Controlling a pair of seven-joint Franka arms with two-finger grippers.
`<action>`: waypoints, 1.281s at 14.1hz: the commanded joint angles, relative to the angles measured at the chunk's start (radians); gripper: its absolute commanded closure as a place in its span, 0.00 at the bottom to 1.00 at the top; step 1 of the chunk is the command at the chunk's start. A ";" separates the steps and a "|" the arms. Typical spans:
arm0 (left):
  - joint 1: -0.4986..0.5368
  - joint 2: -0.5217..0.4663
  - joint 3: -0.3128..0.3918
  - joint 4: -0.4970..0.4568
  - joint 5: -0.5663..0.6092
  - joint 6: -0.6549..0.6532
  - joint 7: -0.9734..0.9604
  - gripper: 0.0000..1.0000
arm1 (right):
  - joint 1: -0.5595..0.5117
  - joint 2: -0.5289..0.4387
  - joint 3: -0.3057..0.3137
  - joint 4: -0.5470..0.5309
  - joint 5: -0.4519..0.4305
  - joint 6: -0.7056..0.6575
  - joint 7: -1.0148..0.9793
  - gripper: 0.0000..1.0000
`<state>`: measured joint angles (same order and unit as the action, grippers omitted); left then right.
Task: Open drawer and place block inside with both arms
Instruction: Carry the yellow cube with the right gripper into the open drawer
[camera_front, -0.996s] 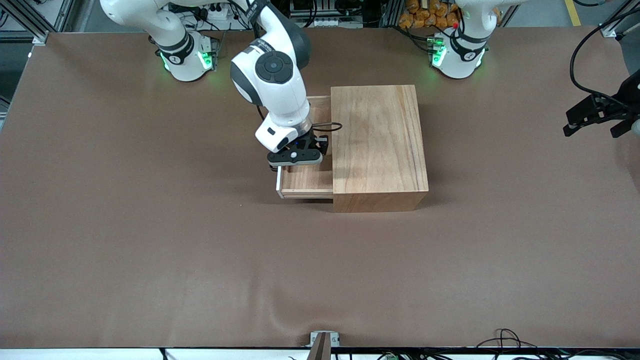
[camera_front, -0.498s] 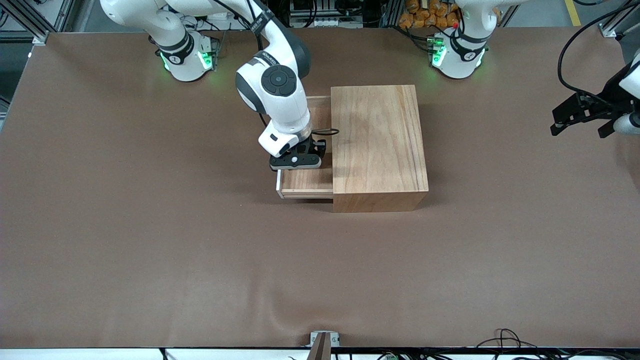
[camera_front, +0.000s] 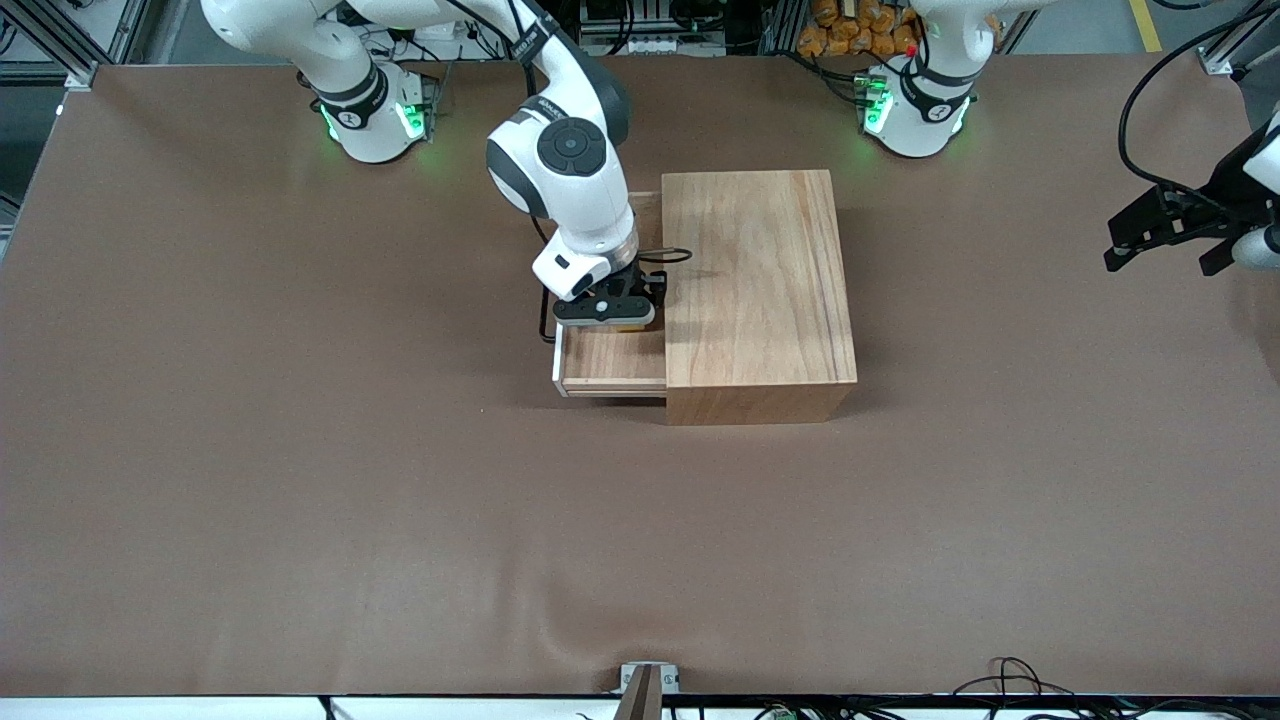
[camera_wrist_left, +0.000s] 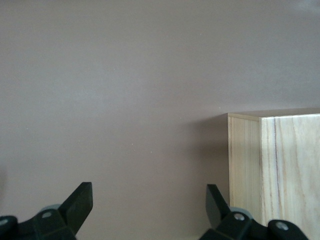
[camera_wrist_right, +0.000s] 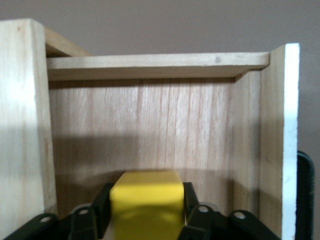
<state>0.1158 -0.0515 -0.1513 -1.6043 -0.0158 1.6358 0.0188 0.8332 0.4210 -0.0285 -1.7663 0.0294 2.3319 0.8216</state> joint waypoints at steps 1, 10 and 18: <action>0.008 -0.004 -0.005 0.015 -0.004 -0.013 0.001 0.00 | 0.015 -0.016 -0.013 -0.012 -0.022 0.001 0.034 0.00; -0.143 -0.007 0.119 0.015 0.027 -0.034 -0.008 0.00 | -0.020 -0.099 -0.021 -0.004 -0.023 -0.092 0.011 0.00; -0.159 -0.005 0.134 0.030 0.031 -0.037 -0.014 0.00 | -0.209 -0.255 -0.019 -0.002 -0.022 -0.336 -0.286 0.00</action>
<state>-0.0323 -0.0515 -0.0227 -1.5938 -0.0089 1.6188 0.0188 0.6895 0.2204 -0.0630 -1.7523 0.0183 2.0511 0.6206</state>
